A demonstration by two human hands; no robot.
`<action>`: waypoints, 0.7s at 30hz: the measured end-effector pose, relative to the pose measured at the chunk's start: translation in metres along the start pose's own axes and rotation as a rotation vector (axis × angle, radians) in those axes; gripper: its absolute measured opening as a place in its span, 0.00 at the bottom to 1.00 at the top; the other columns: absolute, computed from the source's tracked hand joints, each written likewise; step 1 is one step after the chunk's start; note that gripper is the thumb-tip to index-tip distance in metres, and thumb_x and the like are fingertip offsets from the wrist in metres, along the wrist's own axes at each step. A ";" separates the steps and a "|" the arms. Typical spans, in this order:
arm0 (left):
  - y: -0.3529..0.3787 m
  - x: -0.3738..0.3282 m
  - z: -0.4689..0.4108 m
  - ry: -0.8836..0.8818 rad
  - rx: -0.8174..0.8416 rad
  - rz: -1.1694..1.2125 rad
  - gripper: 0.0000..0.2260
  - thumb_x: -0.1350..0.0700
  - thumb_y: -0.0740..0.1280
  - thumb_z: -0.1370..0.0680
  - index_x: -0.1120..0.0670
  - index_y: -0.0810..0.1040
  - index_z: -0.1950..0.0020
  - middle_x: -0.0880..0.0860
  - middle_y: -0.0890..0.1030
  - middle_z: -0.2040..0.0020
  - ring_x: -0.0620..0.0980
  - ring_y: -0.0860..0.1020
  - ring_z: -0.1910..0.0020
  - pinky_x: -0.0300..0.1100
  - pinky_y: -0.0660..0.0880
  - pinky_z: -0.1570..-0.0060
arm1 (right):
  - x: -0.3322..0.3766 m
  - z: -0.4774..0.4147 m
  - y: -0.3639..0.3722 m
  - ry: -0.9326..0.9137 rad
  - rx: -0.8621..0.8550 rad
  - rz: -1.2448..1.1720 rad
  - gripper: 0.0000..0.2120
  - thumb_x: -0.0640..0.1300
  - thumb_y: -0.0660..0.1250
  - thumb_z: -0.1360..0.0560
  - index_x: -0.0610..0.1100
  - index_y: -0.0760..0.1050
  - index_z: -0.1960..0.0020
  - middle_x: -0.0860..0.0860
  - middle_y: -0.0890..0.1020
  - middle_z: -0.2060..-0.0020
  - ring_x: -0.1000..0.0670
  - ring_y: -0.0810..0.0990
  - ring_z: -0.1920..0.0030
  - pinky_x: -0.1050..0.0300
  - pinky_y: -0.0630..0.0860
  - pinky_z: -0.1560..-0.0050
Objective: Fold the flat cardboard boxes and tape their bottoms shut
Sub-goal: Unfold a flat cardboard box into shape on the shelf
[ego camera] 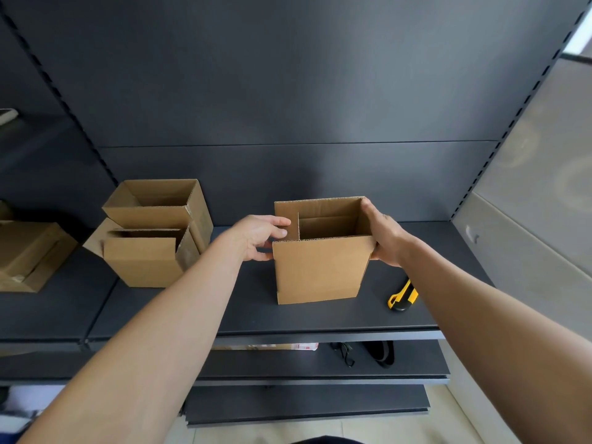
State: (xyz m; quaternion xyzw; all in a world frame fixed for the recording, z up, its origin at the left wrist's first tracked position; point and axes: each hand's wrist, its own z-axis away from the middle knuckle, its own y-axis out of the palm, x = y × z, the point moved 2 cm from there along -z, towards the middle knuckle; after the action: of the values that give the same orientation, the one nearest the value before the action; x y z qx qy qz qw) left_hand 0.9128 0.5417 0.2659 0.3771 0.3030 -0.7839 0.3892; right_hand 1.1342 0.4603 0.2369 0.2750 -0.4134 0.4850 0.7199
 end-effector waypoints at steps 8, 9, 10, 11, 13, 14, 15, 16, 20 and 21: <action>-0.001 0.003 -0.001 -0.013 0.057 0.034 0.19 0.67 0.65 0.23 0.49 0.77 0.36 0.54 0.73 0.42 0.51 0.75 0.47 0.43 0.76 0.58 | -0.002 0.004 -0.005 0.014 0.094 -0.297 0.15 0.52 0.51 0.17 0.62 0.72 0.37 0.49 0.75 0.38 0.42 0.77 0.40 0.39 0.74 0.40; -0.001 0.003 -0.002 -0.007 0.056 0.021 0.21 0.69 0.65 0.24 0.48 0.77 0.35 0.53 0.73 0.42 0.52 0.75 0.45 0.44 0.76 0.57 | -0.001 0.003 -0.008 0.018 0.094 -0.317 0.15 0.51 0.52 0.17 0.62 0.71 0.36 0.48 0.74 0.36 0.41 0.76 0.39 0.38 0.72 0.39; -0.001 0.004 -0.003 -0.001 0.047 0.006 0.23 0.70 0.66 0.24 0.48 0.76 0.35 0.53 0.72 0.41 0.53 0.75 0.43 0.45 0.77 0.56 | -0.001 0.002 -0.009 0.020 0.090 -0.330 0.15 0.50 0.53 0.17 0.62 0.71 0.36 0.48 0.74 0.36 0.41 0.76 0.38 0.37 0.71 0.37; 0.000 0.004 -0.004 0.004 0.033 -0.009 0.24 0.71 0.66 0.25 0.48 0.77 0.35 0.53 0.72 0.41 0.54 0.75 0.41 0.45 0.77 0.56 | -0.001 0.002 -0.010 0.020 0.090 -0.331 0.14 0.50 0.53 0.17 0.62 0.71 0.36 0.48 0.74 0.36 0.41 0.75 0.38 0.36 0.70 0.37; 0.002 0.004 -0.004 0.005 0.018 -0.043 0.25 0.72 0.67 0.26 0.48 0.78 0.36 0.53 0.74 0.44 0.55 0.75 0.43 0.44 0.78 0.58 | -0.001 0.002 -0.010 0.016 0.099 -0.318 0.14 0.49 0.53 0.17 0.62 0.70 0.36 0.48 0.73 0.36 0.41 0.75 0.38 0.36 0.69 0.36; 0.004 0.005 -0.005 0.004 0.019 -0.058 0.24 0.72 0.67 0.26 0.49 0.78 0.37 0.54 0.75 0.45 0.55 0.76 0.43 0.44 0.78 0.58 | -0.002 0.001 -0.010 0.019 0.097 -0.316 0.15 0.50 0.53 0.18 0.62 0.70 0.35 0.48 0.73 0.35 0.41 0.75 0.38 0.36 0.69 0.36; 0.004 0.006 -0.006 0.004 0.020 -0.063 0.24 0.72 0.66 0.26 0.49 0.78 0.37 0.54 0.75 0.45 0.55 0.76 0.44 0.44 0.78 0.58 | -0.003 0.000 -0.010 0.025 0.098 -0.314 0.15 0.50 0.54 0.18 0.62 0.70 0.34 0.48 0.72 0.34 0.41 0.74 0.37 0.36 0.70 0.37; 0.005 0.007 -0.007 0.002 0.023 -0.057 0.23 0.72 0.66 0.26 0.50 0.78 0.37 0.54 0.76 0.45 0.54 0.76 0.45 0.44 0.78 0.57 | -0.004 -0.001 -0.011 0.032 0.098 -0.314 0.16 0.50 0.54 0.18 0.62 0.70 0.33 0.48 0.71 0.33 0.41 0.74 0.37 0.36 0.70 0.37; 0.002 0.009 -0.011 -0.019 0.049 -0.029 0.24 0.72 0.66 0.26 0.49 0.78 0.37 0.55 0.77 0.44 0.54 0.77 0.46 0.46 0.79 0.54 | -0.004 0.000 -0.015 0.033 0.100 -0.356 0.15 0.49 0.56 0.19 0.60 0.74 0.36 0.47 0.74 0.35 0.41 0.73 0.36 0.38 0.70 0.37; 0.001 0.008 -0.011 -0.031 0.057 -0.021 0.23 0.71 0.66 0.25 0.48 0.78 0.37 0.55 0.77 0.43 0.54 0.77 0.45 0.48 0.79 0.51 | -0.004 0.001 -0.015 0.032 0.107 -0.369 0.15 0.48 0.56 0.19 0.60 0.75 0.37 0.47 0.75 0.35 0.41 0.73 0.35 0.39 0.70 0.37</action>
State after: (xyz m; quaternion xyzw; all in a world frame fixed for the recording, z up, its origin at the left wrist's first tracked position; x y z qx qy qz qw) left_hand 0.9146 0.5463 0.2528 0.3724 0.2783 -0.8022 0.3746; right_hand 1.1474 0.4519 0.2336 0.3763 -0.3179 0.3705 0.7875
